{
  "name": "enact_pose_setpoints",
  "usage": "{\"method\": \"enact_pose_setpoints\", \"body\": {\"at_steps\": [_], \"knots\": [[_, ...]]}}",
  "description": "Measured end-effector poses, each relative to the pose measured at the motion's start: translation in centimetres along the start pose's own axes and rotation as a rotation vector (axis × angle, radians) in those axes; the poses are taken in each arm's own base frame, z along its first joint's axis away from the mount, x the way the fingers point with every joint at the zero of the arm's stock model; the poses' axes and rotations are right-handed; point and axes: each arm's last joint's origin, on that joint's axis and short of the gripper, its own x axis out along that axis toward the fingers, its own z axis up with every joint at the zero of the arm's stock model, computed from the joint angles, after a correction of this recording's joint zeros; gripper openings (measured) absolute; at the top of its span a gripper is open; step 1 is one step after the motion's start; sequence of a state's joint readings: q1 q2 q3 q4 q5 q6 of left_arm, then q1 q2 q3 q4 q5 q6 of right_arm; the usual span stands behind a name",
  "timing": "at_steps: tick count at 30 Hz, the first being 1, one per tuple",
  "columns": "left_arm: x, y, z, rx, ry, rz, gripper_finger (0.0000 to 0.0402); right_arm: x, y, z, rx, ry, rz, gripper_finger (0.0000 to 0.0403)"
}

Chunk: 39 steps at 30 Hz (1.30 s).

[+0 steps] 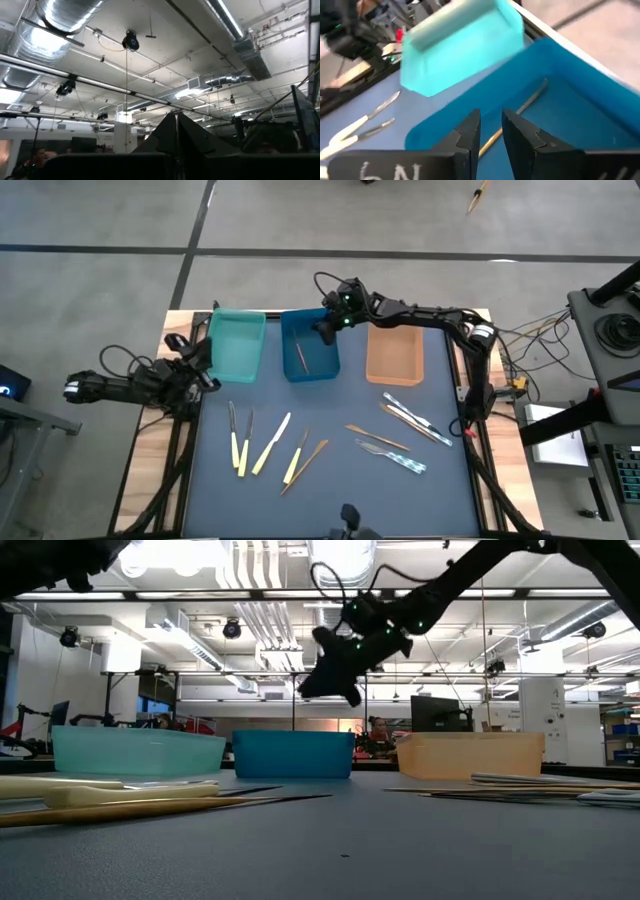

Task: Sort silverware by color (type)
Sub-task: Put the yellow table knife into the green bin

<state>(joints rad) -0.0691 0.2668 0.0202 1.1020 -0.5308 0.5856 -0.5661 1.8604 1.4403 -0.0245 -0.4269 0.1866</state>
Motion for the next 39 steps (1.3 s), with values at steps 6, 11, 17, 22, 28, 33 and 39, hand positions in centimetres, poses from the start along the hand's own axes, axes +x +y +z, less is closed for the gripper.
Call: {"method": "enact_pose_setpoints", "body": {"at_steps": [6,11,17,22,28,33,39], "knots": [[-0.2,0.5,-0.8,-0.111,0.185,0.253,0.0000,-2.9,1.6,1.9,-0.081,-0.045,0.005,0.0068],[-0.5,0.3,-2.0,-0.458,0.266,0.409,0.0000,-6.2,3.7,3.6,-0.119,-0.089,0.017,0.0068],[-0.7,-0.7,-3.3,-0.528,0.352,0.274,0.0000,-8.9,7.7,4.5,-0.272,-0.113,0.069,0.0068],[-1.1,-1.7,-4.3,-0.499,0.452,0.081,0.0000,-9.9,12.6,3.0,-0.407,-0.017,0.148,0.0068],[-1.1,-2.5,-4.4,-0.757,0.487,-0.080,0.0000,-11.4,18.4,0.4,-0.398,0.117,0.172,0.0068],[-1.3,-3.2,-4.7,-0.894,0.556,-0.180,0.0000,-11.9,22.5,-2.4,-0.414,0.211,0.280,0.0068],[-1.5,-4.1,-5.1,-0.994,0.626,-0.184,0.0000,-12.4,25.7,-6.0,-0.422,0.292,0.340,0.0068]]}}
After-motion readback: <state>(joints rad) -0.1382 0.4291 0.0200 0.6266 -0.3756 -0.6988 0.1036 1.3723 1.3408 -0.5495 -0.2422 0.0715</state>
